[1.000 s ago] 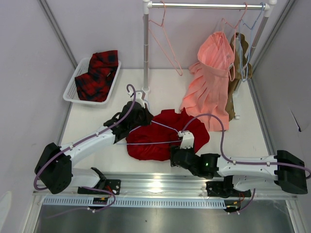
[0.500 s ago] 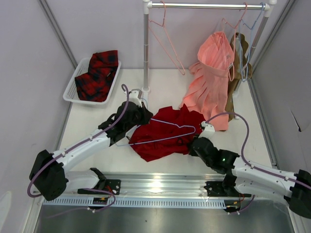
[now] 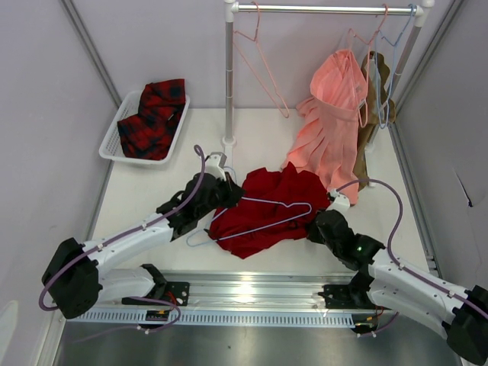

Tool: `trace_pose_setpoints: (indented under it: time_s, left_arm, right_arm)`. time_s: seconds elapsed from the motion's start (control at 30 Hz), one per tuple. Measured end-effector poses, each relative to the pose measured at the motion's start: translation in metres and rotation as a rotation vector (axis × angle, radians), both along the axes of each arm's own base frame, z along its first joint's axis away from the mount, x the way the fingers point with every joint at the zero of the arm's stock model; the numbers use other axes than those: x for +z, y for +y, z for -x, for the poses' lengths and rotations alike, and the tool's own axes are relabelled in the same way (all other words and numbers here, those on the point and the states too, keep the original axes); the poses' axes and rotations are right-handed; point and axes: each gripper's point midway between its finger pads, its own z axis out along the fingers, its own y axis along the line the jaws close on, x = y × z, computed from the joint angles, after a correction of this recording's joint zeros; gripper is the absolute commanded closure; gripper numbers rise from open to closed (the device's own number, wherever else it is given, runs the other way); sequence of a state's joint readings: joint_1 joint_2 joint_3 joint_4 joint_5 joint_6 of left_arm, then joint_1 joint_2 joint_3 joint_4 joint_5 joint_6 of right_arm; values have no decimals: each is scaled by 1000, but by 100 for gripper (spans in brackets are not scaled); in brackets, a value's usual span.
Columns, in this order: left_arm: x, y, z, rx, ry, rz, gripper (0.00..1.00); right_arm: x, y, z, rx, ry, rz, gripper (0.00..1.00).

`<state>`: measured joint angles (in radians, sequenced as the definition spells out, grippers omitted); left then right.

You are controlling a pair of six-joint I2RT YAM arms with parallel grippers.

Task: Place the skirt on the hanger

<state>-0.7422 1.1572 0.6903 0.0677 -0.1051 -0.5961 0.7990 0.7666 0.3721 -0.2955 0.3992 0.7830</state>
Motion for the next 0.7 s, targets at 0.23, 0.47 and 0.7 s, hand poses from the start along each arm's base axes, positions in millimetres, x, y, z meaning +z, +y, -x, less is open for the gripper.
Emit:
trace_pose_setpoints:
  time_s: [0.23,0.47,0.7]
  left_arm:
    - [-6,-2,1,21,-4,-12,100]
    - [-25,-5,1,47,25,-54,100]
    - [-26,-5,0,63,24,-58,100]
  right_arm:
    - [-13,-3,1,4,55,12,88]
    - [-13,2,13,56,64,28,57]
    - [3,8,33,119,24,49,57]
